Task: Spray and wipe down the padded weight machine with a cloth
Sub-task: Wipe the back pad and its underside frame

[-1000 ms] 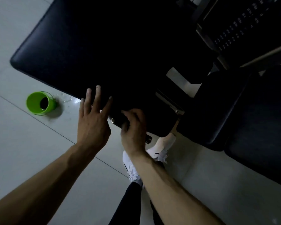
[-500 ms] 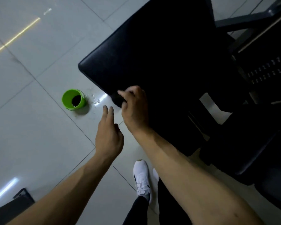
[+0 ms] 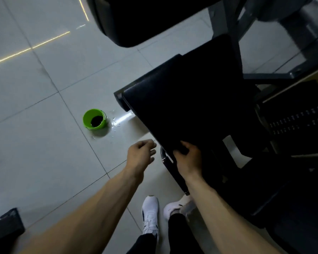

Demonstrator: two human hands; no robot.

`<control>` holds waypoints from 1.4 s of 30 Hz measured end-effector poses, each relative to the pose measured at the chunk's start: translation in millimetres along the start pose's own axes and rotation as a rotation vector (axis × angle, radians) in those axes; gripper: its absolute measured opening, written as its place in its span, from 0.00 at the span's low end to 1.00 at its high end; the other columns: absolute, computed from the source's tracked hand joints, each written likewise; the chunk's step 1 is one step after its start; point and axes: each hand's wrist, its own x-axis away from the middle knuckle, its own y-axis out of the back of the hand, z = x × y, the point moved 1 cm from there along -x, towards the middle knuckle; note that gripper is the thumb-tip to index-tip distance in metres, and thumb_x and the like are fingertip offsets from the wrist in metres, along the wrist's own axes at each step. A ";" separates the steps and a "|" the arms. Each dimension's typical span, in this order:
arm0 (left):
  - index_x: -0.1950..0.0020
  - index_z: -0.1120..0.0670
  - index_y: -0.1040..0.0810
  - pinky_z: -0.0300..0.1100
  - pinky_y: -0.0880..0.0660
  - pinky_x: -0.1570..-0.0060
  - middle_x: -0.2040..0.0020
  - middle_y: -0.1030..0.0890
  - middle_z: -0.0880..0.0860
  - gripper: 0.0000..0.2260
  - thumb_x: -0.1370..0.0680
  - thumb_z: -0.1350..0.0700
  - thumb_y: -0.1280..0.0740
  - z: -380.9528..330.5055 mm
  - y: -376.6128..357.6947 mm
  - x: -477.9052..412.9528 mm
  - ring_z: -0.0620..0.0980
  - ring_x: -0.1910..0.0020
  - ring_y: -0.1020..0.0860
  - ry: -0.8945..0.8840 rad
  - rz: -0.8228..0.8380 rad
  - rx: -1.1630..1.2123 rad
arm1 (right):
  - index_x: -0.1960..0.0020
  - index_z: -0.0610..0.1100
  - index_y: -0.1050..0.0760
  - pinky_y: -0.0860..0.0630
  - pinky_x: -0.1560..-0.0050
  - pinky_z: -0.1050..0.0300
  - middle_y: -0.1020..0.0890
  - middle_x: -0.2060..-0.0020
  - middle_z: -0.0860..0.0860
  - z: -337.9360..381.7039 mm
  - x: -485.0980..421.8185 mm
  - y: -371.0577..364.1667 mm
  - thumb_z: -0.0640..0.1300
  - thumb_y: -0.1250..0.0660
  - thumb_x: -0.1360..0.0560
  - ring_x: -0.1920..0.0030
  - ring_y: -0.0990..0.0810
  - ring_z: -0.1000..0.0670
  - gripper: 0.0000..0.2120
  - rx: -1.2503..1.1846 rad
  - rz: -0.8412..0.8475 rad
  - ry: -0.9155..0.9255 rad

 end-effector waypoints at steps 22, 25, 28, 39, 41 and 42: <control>0.18 0.40 0.45 0.45 0.32 0.29 0.26 0.27 0.48 0.27 0.16 0.50 0.40 -73.8 13.3 -132.5 0.50 0.29 0.28 -0.205 -0.199 0.448 | 0.25 0.51 0.83 0.62 0.22 0.33 0.84 0.30 0.39 103.3 -113.3 -88.1 0.68 0.47 0.19 0.24 0.79 0.36 0.49 1.339 0.463 0.308; 0.17 0.40 0.45 0.37 0.37 0.31 0.22 0.32 0.45 0.25 0.14 0.51 0.43 -66.3 -0.4 -138.7 0.45 0.25 0.33 -0.290 -0.255 0.432 | 0.25 0.49 0.84 0.63 0.22 0.33 0.84 0.30 0.38 102.2 -116.3 -88.6 0.65 0.45 0.18 0.25 0.79 0.35 0.50 1.352 0.446 0.312; 0.19 0.39 0.41 0.46 0.34 0.25 0.23 0.31 0.43 0.23 0.14 0.51 0.43 -34.2 -11.6 -130.2 0.44 0.25 0.33 -0.306 -0.220 0.375 | 0.25 0.49 0.84 0.65 0.23 0.33 0.86 0.31 0.39 99.7 -115.2 -88.8 0.65 0.42 0.19 0.26 0.80 0.35 0.52 1.286 0.476 0.305; 0.19 0.40 0.41 0.42 0.35 0.26 0.22 0.32 0.47 0.23 0.14 0.53 0.43 -106.1 17.0 -152.3 0.44 0.25 0.33 -0.447 -0.277 0.342 | 0.25 0.66 0.76 0.71 0.23 0.44 0.88 0.33 0.58 105.5 -132.9 -49.3 0.45 0.37 0.16 0.31 0.87 0.49 0.47 1.138 0.723 0.445; 0.20 0.42 0.36 0.44 0.36 0.24 0.22 0.33 0.46 0.23 0.15 0.57 0.41 -94.3 7.5 -151.9 0.43 0.23 0.35 -0.508 -0.321 0.302 | 0.25 0.64 0.76 0.72 0.23 0.45 0.87 0.32 0.57 100.9 -133.2 -50.9 0.45 0.36 0.16 0.31 0.87 0.49 0.47 1.144 0.690 0.473; 0.21 0.41 0.35 0.43 0.36 0.24 0.22 0.32 0.45 0.24 0.15 0.58 0.41 -80.9 1.1 -146.9 0.42 0.24 0.35 -0.506 -0.342 0.313 | 0.24 0.64 0.75 0.72 0.23 0.46 0.87 0.31 0.56 99.4 -133.0 -50.8 0.44 0.36 0.16 0.30 0.86 0.49 0.48 1.127 0.671 0.501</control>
